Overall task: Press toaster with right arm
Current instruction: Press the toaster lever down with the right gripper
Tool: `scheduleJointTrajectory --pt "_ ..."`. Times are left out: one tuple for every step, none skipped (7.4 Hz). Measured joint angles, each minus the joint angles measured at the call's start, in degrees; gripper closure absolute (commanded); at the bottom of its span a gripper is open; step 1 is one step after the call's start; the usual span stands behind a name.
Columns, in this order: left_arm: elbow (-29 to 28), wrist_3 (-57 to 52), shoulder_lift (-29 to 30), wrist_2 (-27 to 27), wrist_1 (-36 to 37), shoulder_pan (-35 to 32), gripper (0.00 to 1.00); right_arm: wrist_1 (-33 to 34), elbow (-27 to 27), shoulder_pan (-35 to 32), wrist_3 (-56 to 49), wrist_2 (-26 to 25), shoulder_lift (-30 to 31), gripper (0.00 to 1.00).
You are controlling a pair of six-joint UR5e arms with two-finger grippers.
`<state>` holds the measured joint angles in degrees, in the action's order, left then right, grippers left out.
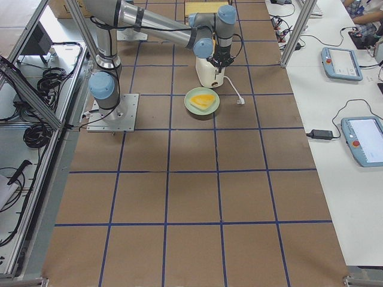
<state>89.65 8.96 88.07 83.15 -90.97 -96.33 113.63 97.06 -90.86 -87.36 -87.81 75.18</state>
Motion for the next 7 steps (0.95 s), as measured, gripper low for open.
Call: scheduleJointTrajectory --pt "0.0 0.0 0.0 0.0 0.0 0.0 0.0 0.3 0.3 -0.3 -0.1 0.1 -0.2 0.91" --pt "0.0 0.0 0.0 0.0 0.0 0.0 0.0 0.6 0.6 -0.4 -0.2 0.0 -0.2 0.91" --pt "0.0 0.0 0.0 0.0 0.0 0.0 0.0 1.3 0.9 -0.4 -0.5 -0.1 -0.6 0.91" --pt "0.0 0.0 0.0 0.0 0.0 0.0 0.0 2.6 1.2 -0.4 -0.9 -0.3 -1.6 0.91" --pt "0.0 0.0 0.0 0.0 0.0 0.0 0.0 3.8 1.7 -0.5 -1.1 -0.3 -2.5 0.91" --pt "0.0 0.0 0.0 0.0 0.0 0.0 0.0 4.5 2.2 -0.5 -1.1 -0.3 -2.9 0.91" --pt "0.0 0.0 0.0 0.0 0.0 0.0 0.0 4.8 2.4 -0.5 -1.1 -0.3 -3.1 0.91"
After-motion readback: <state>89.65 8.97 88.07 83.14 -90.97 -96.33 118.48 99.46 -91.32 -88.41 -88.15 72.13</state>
